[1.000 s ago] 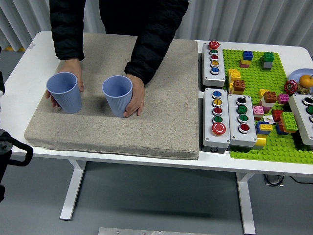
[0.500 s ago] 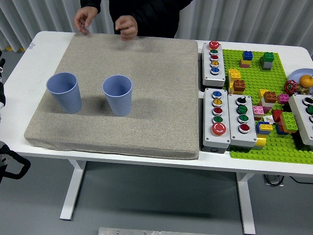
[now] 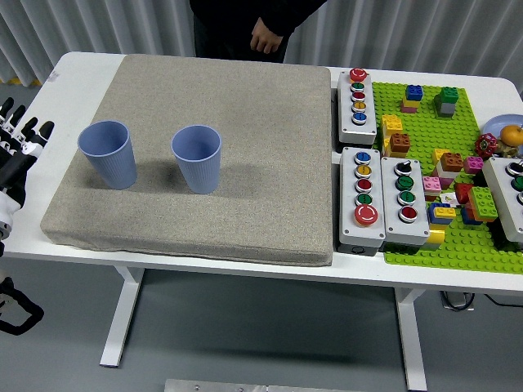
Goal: Pick cup pour cup place
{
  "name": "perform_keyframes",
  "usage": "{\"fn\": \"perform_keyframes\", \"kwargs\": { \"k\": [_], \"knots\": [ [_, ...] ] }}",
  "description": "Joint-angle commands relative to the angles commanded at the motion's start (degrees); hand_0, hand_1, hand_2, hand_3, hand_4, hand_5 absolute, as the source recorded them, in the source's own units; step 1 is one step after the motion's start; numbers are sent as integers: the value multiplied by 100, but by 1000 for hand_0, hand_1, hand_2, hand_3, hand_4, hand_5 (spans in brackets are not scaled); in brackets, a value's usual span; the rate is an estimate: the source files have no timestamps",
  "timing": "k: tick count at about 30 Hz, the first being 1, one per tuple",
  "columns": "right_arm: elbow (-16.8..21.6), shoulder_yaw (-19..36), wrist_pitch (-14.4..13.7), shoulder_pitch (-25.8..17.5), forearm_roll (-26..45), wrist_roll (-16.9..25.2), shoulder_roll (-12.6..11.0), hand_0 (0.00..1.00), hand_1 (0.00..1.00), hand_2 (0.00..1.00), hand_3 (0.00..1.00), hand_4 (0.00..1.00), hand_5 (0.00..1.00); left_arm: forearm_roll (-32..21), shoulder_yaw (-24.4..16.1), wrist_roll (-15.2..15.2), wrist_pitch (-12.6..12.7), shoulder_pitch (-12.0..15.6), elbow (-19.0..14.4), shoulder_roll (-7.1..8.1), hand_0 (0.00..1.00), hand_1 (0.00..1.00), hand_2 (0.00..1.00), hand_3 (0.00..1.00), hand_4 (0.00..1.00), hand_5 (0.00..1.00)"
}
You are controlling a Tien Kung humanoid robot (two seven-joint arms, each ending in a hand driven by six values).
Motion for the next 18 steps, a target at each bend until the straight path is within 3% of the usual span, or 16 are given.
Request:
{"fn": "perform_keyframes", "kwargs": {
  "k": [7, 18],
  "knots": [
    [0, 13, 18, -24, -59, -18, 8, 712, 651, 623, 586, 2, 68, 418, 164, 82, -85, 156, -19, -42, 998, 996, 998, 998, 894, 193],
    [0, 18, 29, -49, -90, -39, 23, 712, 651, 622, 586, 2, 71, 838, 350, 220, -64, 179, 104, -36, 998, 998, 998, 998, 897, 191]
  ]
}}
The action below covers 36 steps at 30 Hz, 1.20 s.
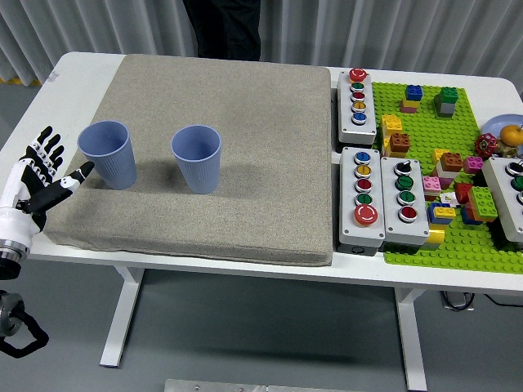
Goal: Pick cup pour cup place
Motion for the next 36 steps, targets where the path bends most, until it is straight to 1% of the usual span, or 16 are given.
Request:
{"fn": "perform_keyframes", "kwargs": {
  "k": [7, 11, 18, 23, 32, 36],
  "knots": [
    [0, -20, -7, 29, 52, 12, -2, 712, 651, 622, 586, 2, 68, 66, 155, 45, 40, -200, 183, 40, 998, 998, 998, 998, 898, 189],
    [0, -44, -20, 47, 92, 17, -3, 711, 651, 622, 586, 2, 66, 43, 235, 72, 41, -378, 376, 38, 998, 998, 998, 998, 898, 191],
    [0, -65, -37, 52, 123, 22, -1, 711, 651, 622, 586, 2, 64, 274, 344, 173, 51, -486, 536, 22, 998, 998, 998, 998, 900, 194],
    [0, -65, -40, 52, 124, 22, 1, 712, 651, 621, 586, 2, 65, 445, 422, 222, 64, -530, 591, -1, 998, 998, 998, 998, 895, 192],
    [0, -85, -49, 69, 163, 30, -1, 711, 651, 621, 586, 2, 64, 448, 507, 228, 95, -654, 702, -37, 998, 998, 998, 998, 897, 190],
    [0, -100, -53, 75, 183, 34, -4, 711, 651, 621, 585, 2, 62, 398, 585, 219, 97, -759, 800, -49, 998, 998, 998, 998, 891, 183]
  ]
}}
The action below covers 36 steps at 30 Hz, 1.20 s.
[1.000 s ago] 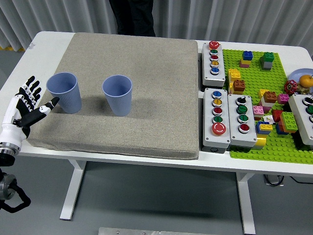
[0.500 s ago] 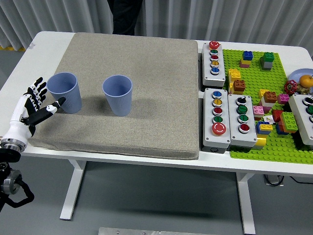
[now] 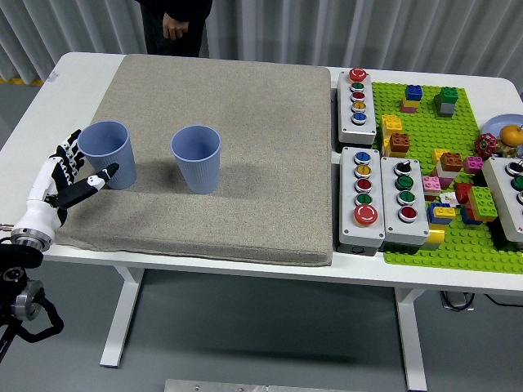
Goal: Pick cup pour cup place
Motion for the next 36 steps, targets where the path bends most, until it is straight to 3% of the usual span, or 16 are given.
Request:
{"fn": "perform_keyframes", "kwargs": {
  "k": [24, 36],
  "knots": [
    [0, -44, -11, 27, 62, 2, 9, 711, 651, 620, 584, 2, 59, -238, 283, -57, -14, -332, 392, -56, 998, 998, 998, 998, 875, 193],
    [0, -27, -4, 9, 36, -1, 15, 711, 651, 620, 585, 2, 58, -273, 299, -69, -4, -333, 417, -24, 998, 998, 998, 998, 868, 197]
  ]
}}
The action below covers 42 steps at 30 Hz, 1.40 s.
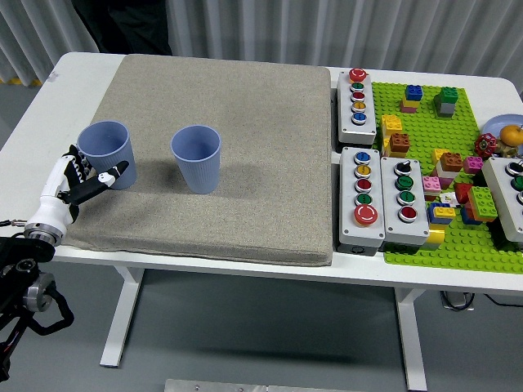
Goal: Pick cup pour cup place
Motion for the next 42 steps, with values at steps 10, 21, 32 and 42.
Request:
{"fn": "perform_keyframes", "kwargs": {
  "k": [10, 21, 32, 42],
  "knots": [
    [0, 12, 13, -6, -32, -10, 3, 711, 651, 621, 585, 2, 60, 39, 5, 14, 17, -1, 6, 5, 998, 998, 998, 998, 867, 211],
    [0, 5, 18, -4, -15, -6, 7, 711, 651, 620, 584, 2, 61, 24, 100, 11, 14, -119, 152, -48, 998, 997, 998, 998, 871, 218],
    [0, -17, 13, 44, 48, 8, 0, 712, 651, 621, 585, 2, 60, 17, 151, 11, 37, -302, 245, -33, 998, 995, 998, 998, 869, 227],
    [0, -25, 14, 58, 49, 1, 2, 712, 651, 621, 585, 2, 60, -52, 263, 1, 33, -429, 366, -48, 998, 995, 998, 998, 868, 243]
  ]
}}
